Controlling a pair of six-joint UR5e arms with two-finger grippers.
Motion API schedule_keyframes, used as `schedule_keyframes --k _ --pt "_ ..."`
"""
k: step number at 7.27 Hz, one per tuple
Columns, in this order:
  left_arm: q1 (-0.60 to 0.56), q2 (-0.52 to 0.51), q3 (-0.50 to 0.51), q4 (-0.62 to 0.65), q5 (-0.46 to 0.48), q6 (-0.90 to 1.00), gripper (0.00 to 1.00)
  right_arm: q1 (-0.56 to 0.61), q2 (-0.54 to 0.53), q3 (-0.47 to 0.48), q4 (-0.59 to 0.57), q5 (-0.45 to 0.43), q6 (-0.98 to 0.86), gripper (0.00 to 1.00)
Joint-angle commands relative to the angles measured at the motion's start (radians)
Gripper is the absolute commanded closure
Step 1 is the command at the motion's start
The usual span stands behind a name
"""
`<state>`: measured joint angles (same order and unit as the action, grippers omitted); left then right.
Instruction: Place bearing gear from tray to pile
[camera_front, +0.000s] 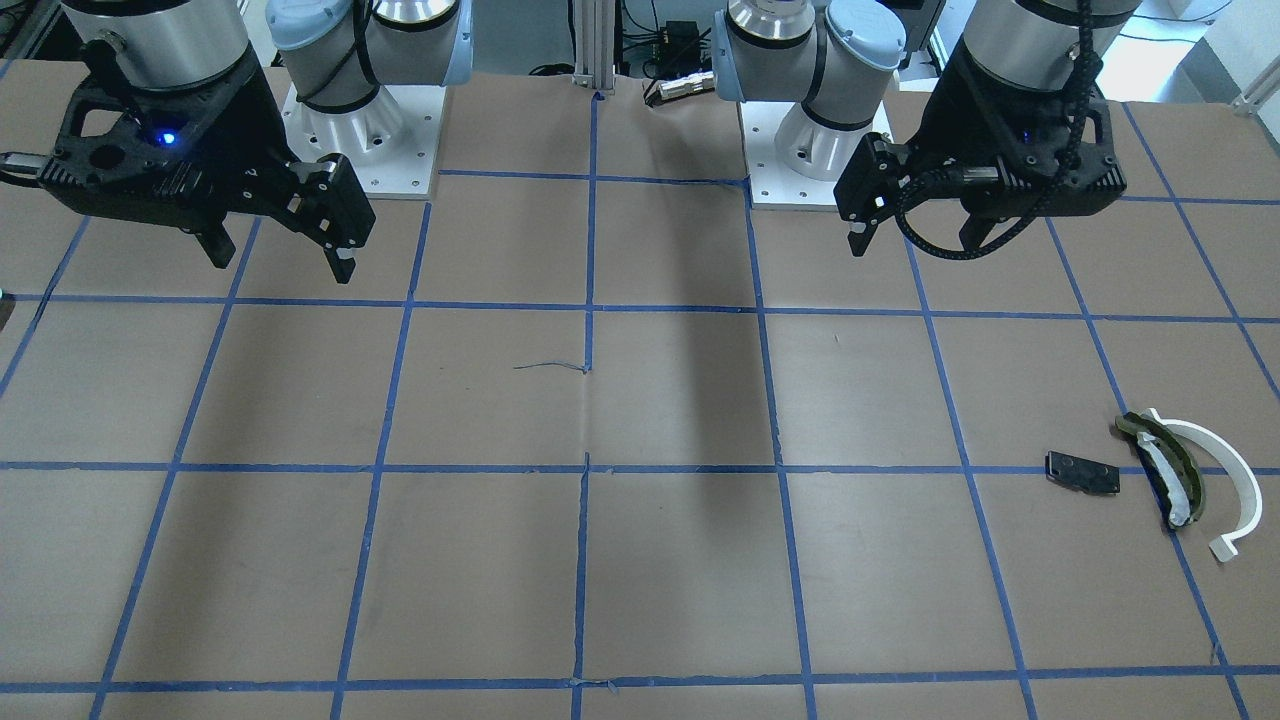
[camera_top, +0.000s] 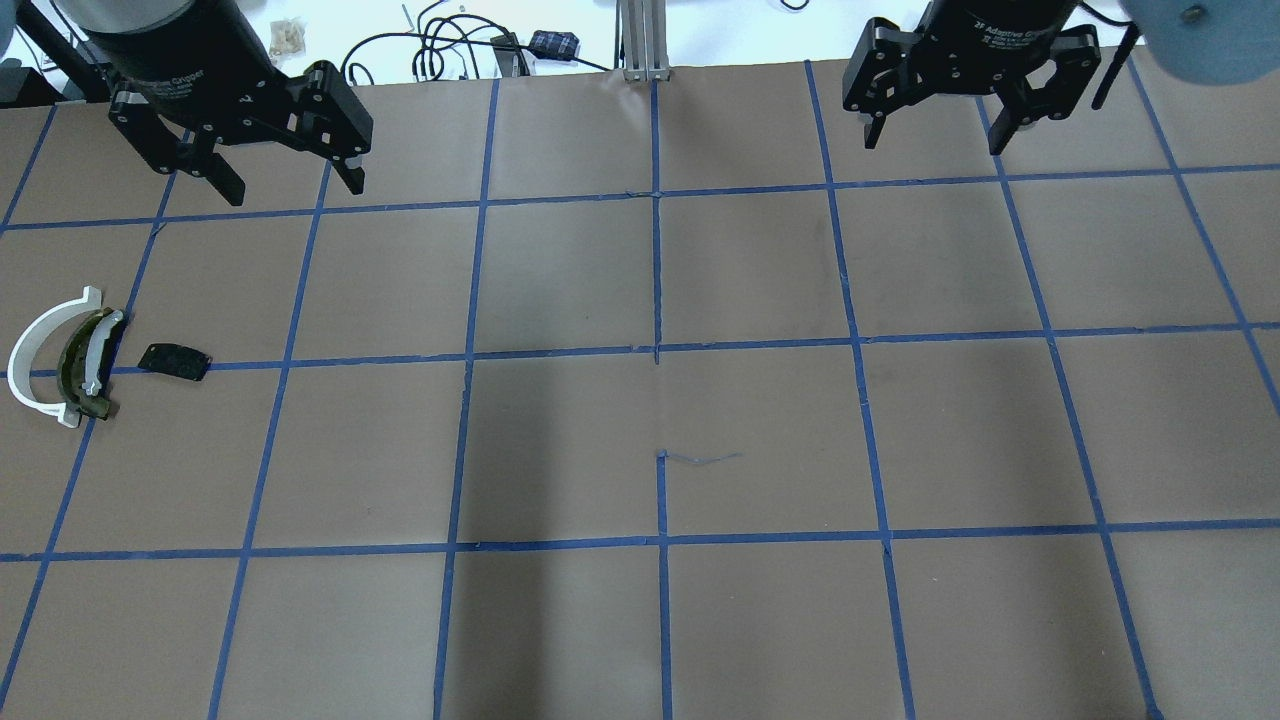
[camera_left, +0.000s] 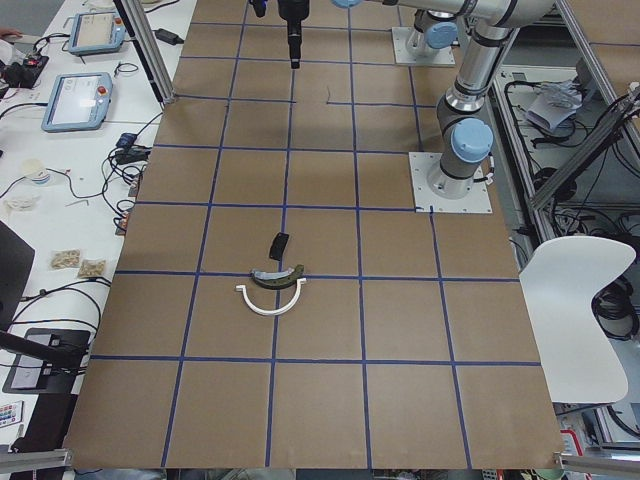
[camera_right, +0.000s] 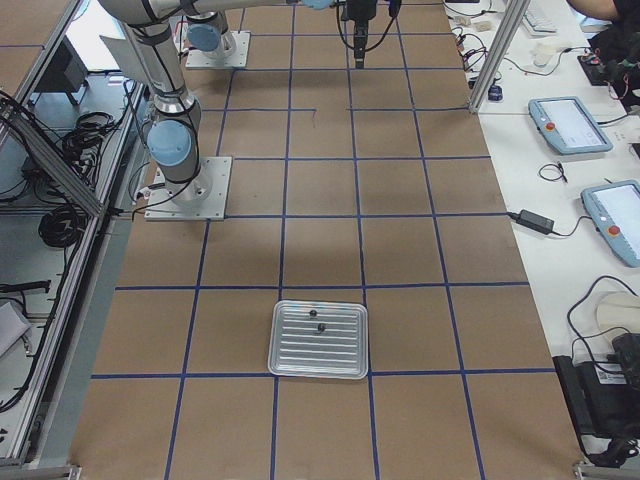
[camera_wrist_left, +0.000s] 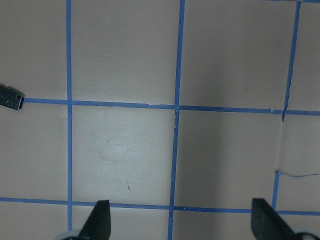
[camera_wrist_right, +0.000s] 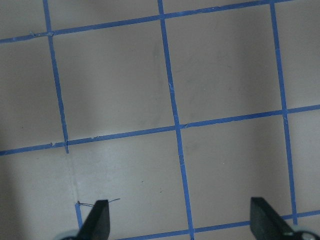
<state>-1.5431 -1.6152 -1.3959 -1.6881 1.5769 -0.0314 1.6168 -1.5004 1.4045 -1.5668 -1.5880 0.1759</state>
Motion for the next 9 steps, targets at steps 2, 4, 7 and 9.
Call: schedule_keyframes --k 2,4,7,9 --pt "0.000 0.000 0.000 -0.001 0.000 0.001 0.00 0.000 -0.001 -0.001 0.002 -0.004 -0.001 0.00" --pt "0.000 0.000 0.000 0.001 0.000 -0.001 0.00 0.000 -0.006 0.001 0.007 -0.004 -0.006 0.00" --pt "0.000 0.000 0.002 0.001 0.000 0.001 0.00 0.000 0.000 -0.001 -0.006 -0.006 0.003 0.00" --pt "0.000 -0.002 0.002 0.001 0.000 0.001 0.00 -0.011 0.002 -0.001 0.002 -0.003 -0.007 0.00"
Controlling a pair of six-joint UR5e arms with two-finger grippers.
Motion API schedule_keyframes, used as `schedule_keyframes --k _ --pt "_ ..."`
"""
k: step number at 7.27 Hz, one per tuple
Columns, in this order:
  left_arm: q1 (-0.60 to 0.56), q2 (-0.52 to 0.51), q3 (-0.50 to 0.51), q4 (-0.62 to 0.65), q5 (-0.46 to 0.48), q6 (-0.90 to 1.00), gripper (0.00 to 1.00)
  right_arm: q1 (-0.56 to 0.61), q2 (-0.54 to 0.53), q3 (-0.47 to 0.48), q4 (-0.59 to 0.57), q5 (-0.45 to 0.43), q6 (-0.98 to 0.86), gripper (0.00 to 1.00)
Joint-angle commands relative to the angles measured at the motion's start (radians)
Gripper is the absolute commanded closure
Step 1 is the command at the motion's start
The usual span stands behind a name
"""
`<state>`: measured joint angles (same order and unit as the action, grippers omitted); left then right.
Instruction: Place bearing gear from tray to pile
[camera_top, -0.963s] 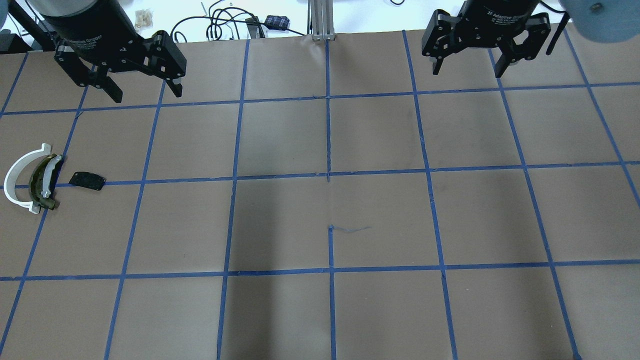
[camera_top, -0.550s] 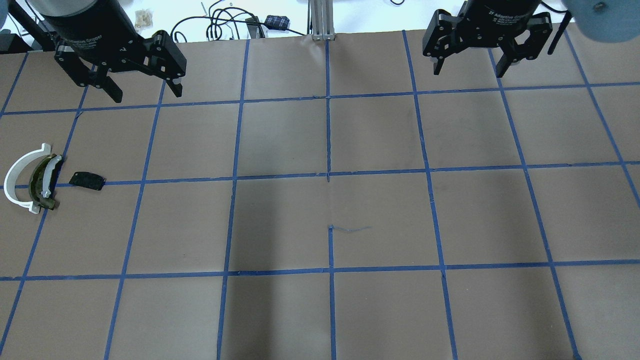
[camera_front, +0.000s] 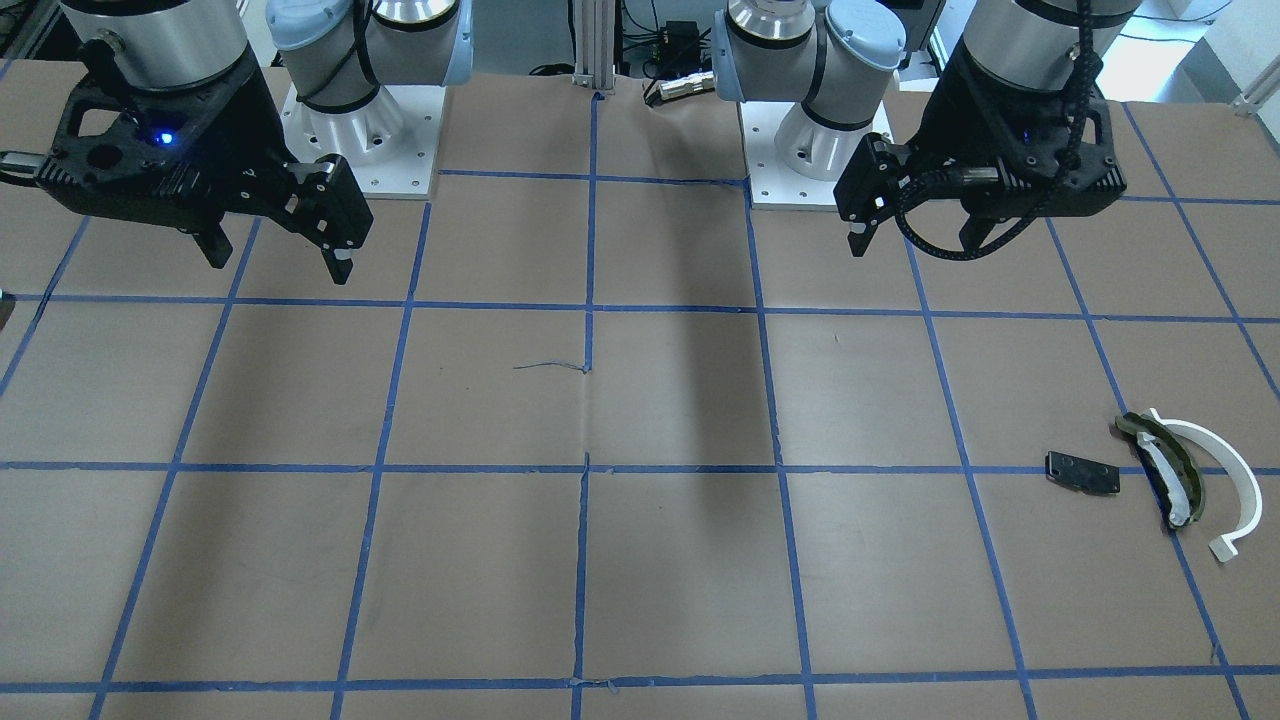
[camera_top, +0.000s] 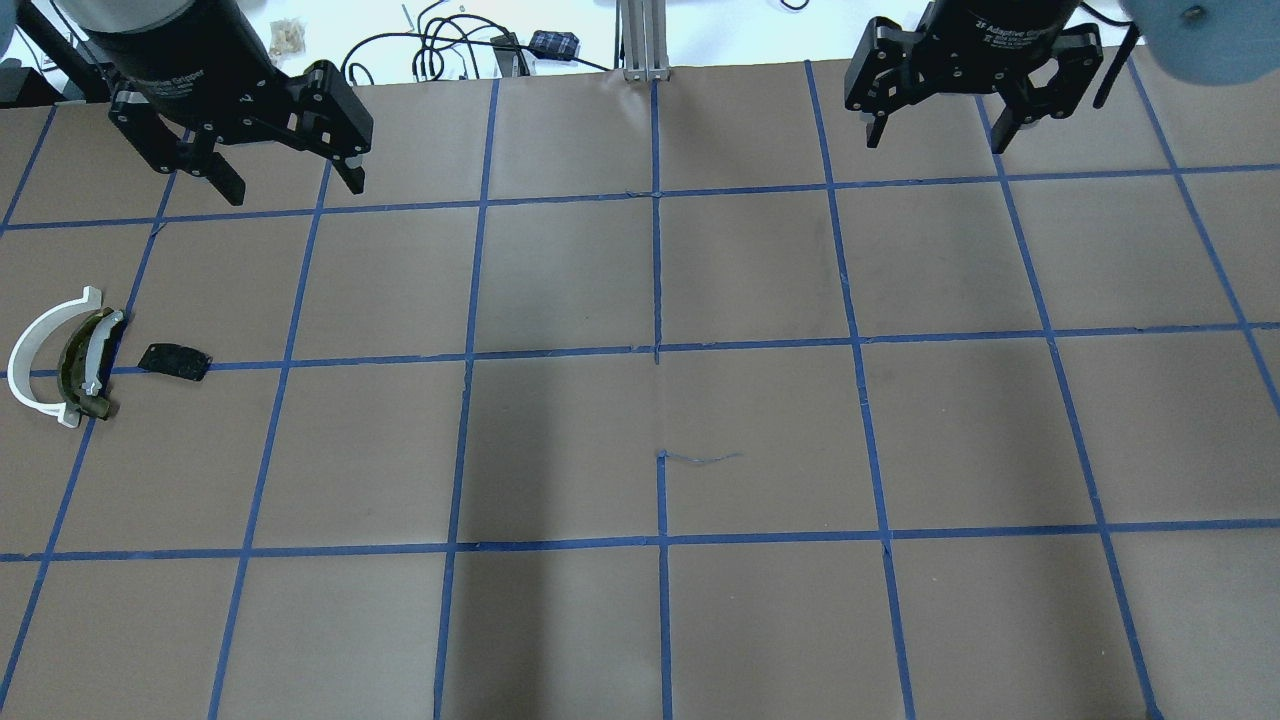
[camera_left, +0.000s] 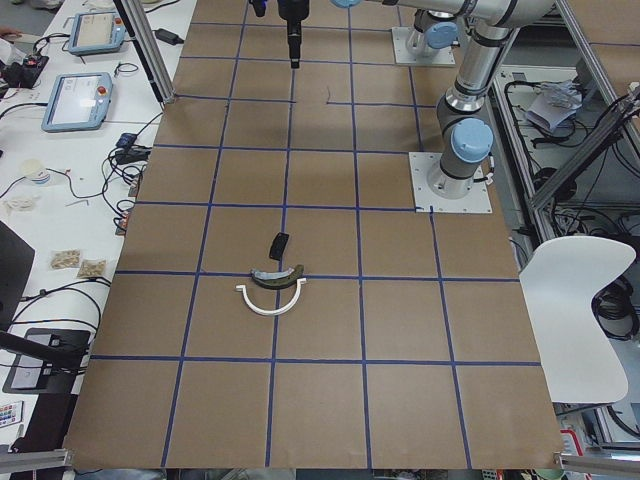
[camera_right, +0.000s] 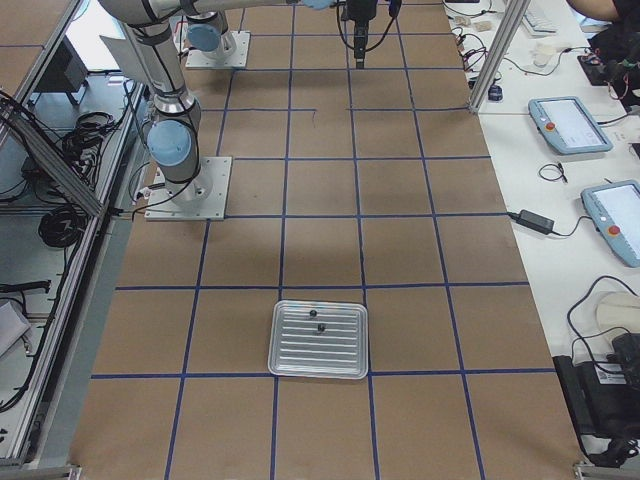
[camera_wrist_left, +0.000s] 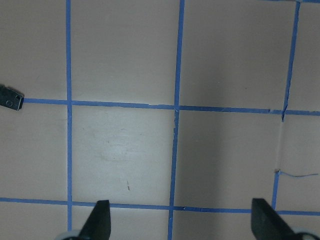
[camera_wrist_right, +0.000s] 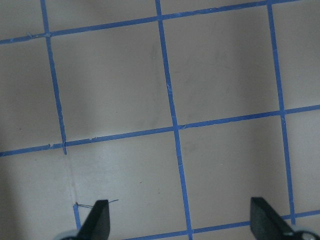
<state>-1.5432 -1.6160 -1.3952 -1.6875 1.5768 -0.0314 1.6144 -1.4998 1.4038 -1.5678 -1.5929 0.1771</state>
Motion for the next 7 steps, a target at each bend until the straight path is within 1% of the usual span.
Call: schedule_keyframes --k 1,2,3,5,7 --pt "0.000 -0.001 -0.001 0.000 0.000 -0.001 0.00 -0.008 0.000 0.000 0.003 -0.001 -0.013 0.00" --pt "0.000 -0.001 -0.001 0.000 0.000 0.001 0.00 -0.013 0.001 0.000 0.003 -0.001 -0.037 0.00" --pt "0.000 -0.001 0.001 0.000 0.000 -0.001 0.00 -0.046 0.001 0.000 0.003 -0.016 -0.139 0.00" --pt "0.000 0.001 -0.001 -0.001 0.000 -0.001 0.00 -0.208 -0.008 0.001 0.064 -0.033 -0.331 0.00" --pt "0.000 0.002 0.001 -0.001 0.000 0.001 0.00 -0.373 -0.007 0.003 0.081 -0.045 -0.636 0.00"
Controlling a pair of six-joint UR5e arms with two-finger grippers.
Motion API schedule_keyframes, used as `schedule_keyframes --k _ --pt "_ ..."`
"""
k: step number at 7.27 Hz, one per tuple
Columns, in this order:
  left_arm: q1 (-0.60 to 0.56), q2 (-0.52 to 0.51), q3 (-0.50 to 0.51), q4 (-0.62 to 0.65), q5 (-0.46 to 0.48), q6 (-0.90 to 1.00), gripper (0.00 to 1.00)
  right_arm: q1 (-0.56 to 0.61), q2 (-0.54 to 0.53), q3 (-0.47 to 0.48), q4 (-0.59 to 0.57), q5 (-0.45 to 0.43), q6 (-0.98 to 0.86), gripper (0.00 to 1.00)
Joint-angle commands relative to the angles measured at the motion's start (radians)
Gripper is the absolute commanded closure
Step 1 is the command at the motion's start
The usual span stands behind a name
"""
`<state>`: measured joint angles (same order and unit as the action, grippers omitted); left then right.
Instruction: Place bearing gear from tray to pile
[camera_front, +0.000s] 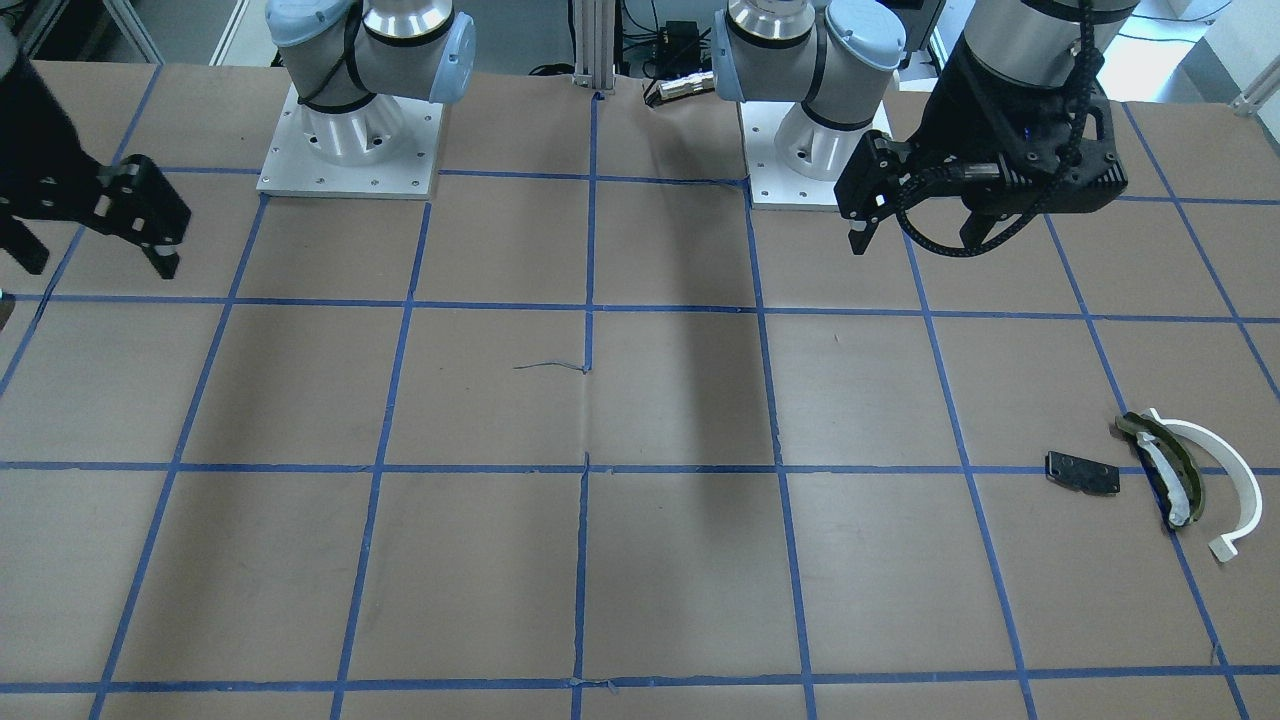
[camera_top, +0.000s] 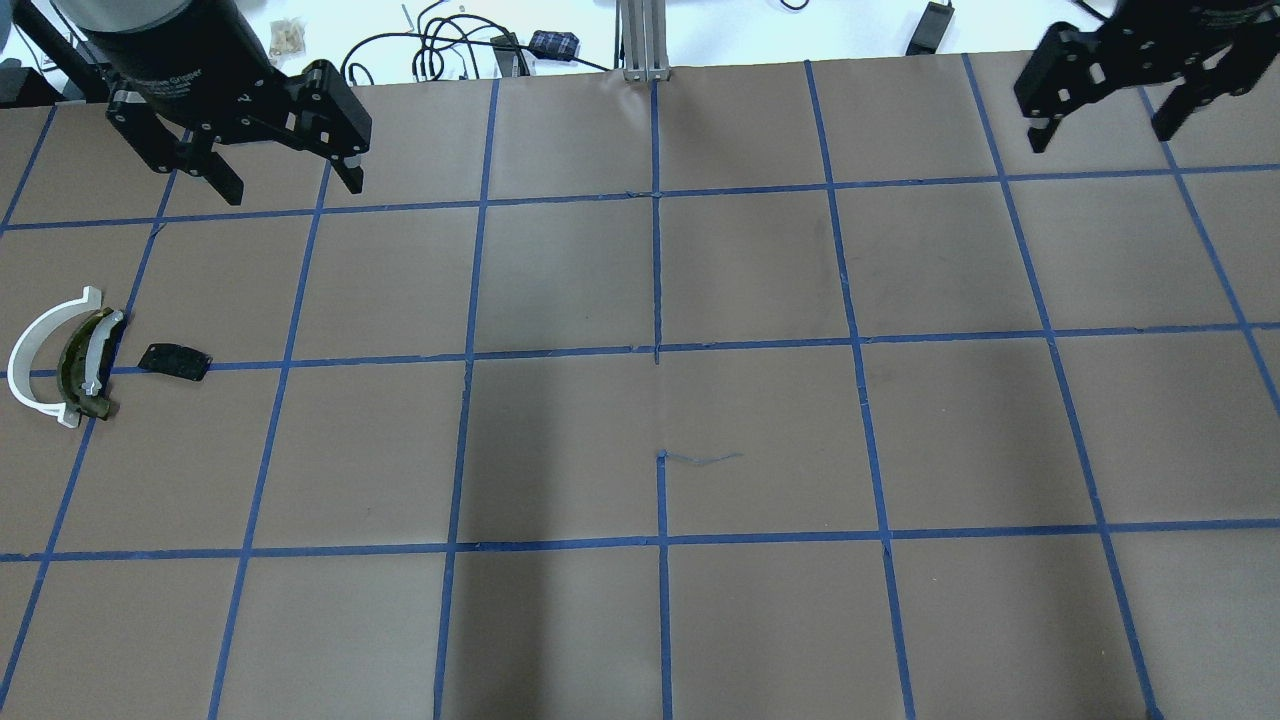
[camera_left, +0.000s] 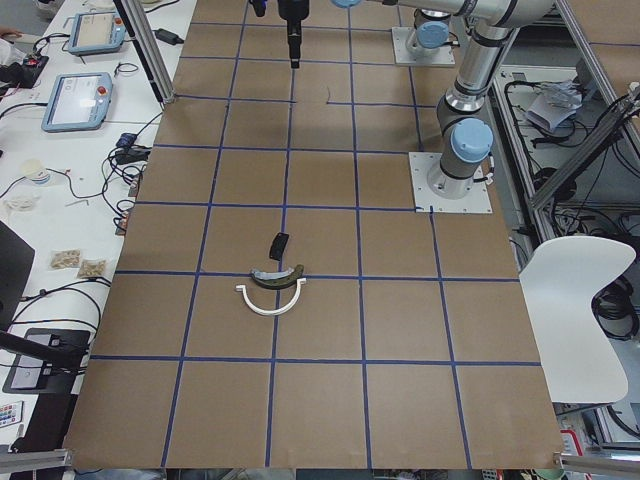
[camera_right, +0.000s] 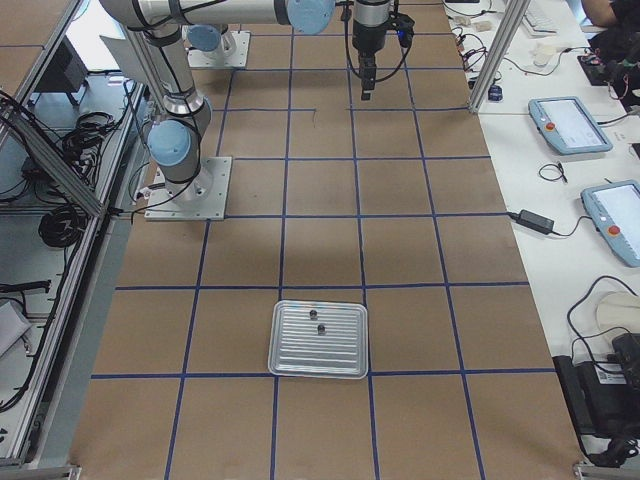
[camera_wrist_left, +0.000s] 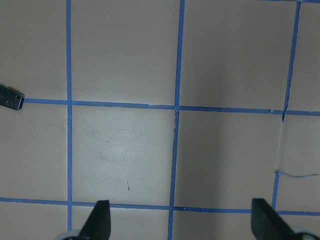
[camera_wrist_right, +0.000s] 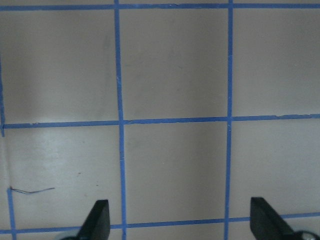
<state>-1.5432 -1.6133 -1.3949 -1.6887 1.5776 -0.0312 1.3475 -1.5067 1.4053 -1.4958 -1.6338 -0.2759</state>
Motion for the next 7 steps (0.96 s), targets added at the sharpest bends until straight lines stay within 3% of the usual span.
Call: schedule_keyframes --k 1,3,4,6,7 --pt "0.000 -0.002 0.001 0.001 -0.001 0.001 0.00 -0.216 0.011 0.000 -0.007 -0.012 -0.377 0.00" --pt "0.000 0.001 -0.001 0.001 0.001 0.001 0.00 -0.452 0.081 0.000 -0.044 -0.003 -0.743 0.00" --pt "0.000 0.000 -0.001 0.003 -0.001 0.001 0.00 -0.500 0.129 0.001 -0.140 -0.008 -0.913 0.00" --pt "0.000 0.001 0.001 0.003 -0.001 0.001 0.00 -0.636 0.247 0.003 -0.175 0.003 -1.122 0.00" --pt "0.000 0.003 -0.001 0.001 -0.001 0.001 0.00 -0.669 0.297 0.029 -0.283 0.002 -1.182 0.00"
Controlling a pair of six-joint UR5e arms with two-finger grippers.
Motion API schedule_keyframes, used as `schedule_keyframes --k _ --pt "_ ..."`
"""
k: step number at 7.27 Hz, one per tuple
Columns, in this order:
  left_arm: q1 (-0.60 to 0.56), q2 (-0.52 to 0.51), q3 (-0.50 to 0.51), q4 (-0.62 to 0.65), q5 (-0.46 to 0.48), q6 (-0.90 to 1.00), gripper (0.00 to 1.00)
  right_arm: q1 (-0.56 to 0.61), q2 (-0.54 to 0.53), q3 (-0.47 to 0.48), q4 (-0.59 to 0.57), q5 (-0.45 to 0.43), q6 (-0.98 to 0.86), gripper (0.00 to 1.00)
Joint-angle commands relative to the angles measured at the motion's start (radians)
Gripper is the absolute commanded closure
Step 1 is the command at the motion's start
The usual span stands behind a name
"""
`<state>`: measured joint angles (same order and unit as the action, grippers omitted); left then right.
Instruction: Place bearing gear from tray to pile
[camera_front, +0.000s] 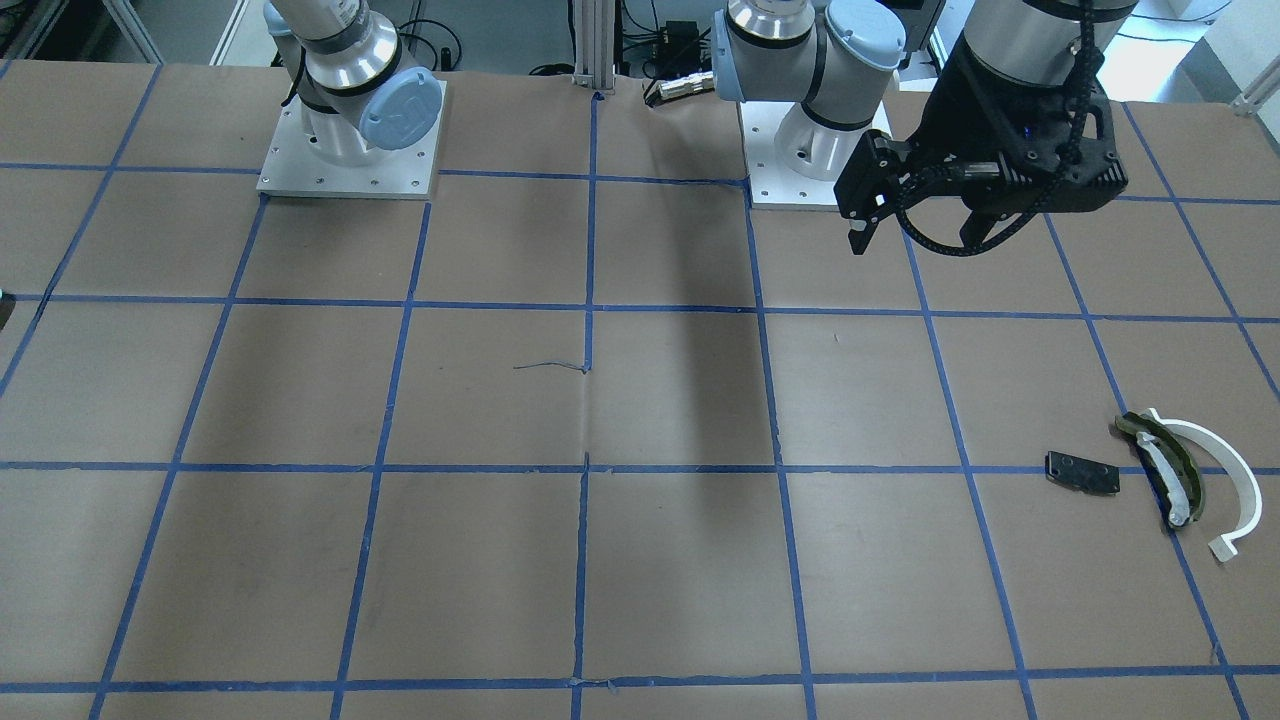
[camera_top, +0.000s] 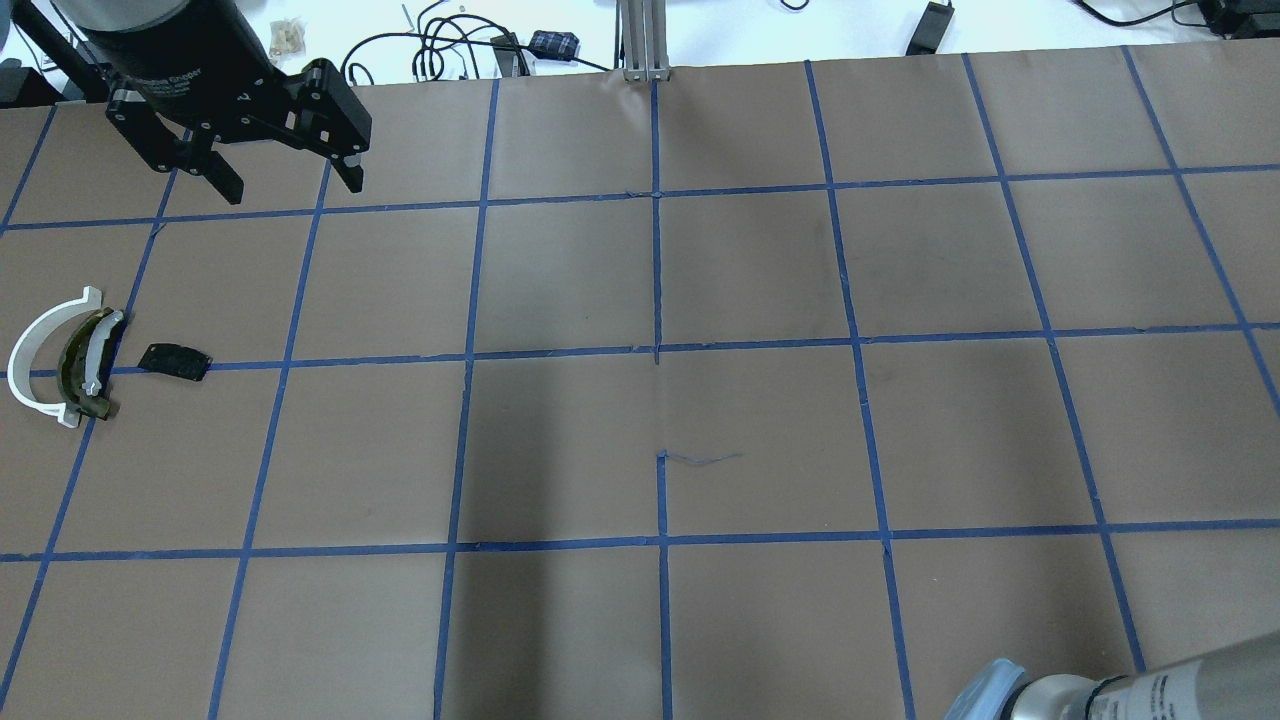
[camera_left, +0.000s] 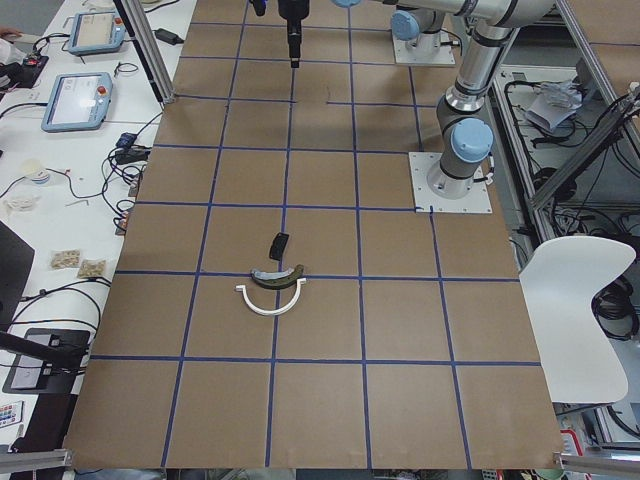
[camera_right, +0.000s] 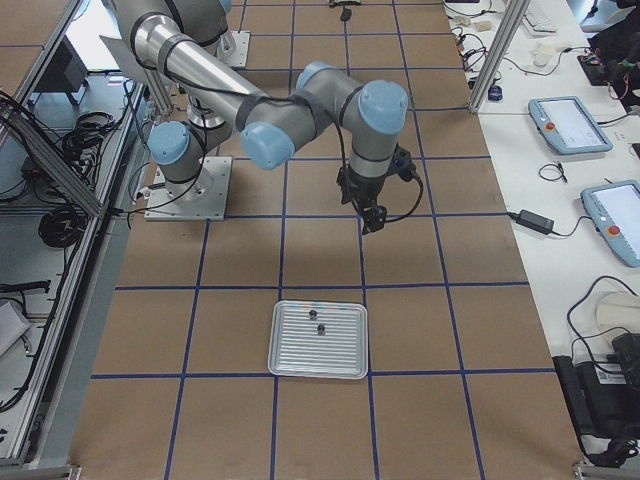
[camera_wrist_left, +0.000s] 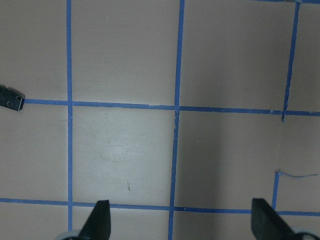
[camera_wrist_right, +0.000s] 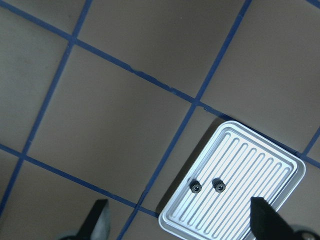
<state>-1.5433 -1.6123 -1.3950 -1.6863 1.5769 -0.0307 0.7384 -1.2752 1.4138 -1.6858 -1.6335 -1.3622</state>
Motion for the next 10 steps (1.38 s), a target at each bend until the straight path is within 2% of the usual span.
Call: schedule_keyframes --k 1,3,4,6,10 --pt "0.000 0.000 0.001 0.000 0.000 0.000 0.00 -0.101 0.091 0.090 -0.197 0.003 -0.165 0.01" --pt "0.000 -0.001 0.001 0.000 0.000 0.000 0.00 -0.175 0.129 0.267 -0.494 0.018 -0.286 0.06" --pt "0.000 -0.003 0.001 0.000 0.000 0.000 0.00 -0.207 0.164 0.289 -0.544 0.071 -0.308 0.06" --pt "0.000 -0.001 0.001 0.000 0.000 0.000 0.00 -0.231 0.236 0.284 -0.552 0.106 -0.299 0.11" --pt "0.000 -0.003 -0.001 0.000 0.000 0.000 0.00 -0.231 0.249 0.275 -0.555 0.112 -0.293 0.23"
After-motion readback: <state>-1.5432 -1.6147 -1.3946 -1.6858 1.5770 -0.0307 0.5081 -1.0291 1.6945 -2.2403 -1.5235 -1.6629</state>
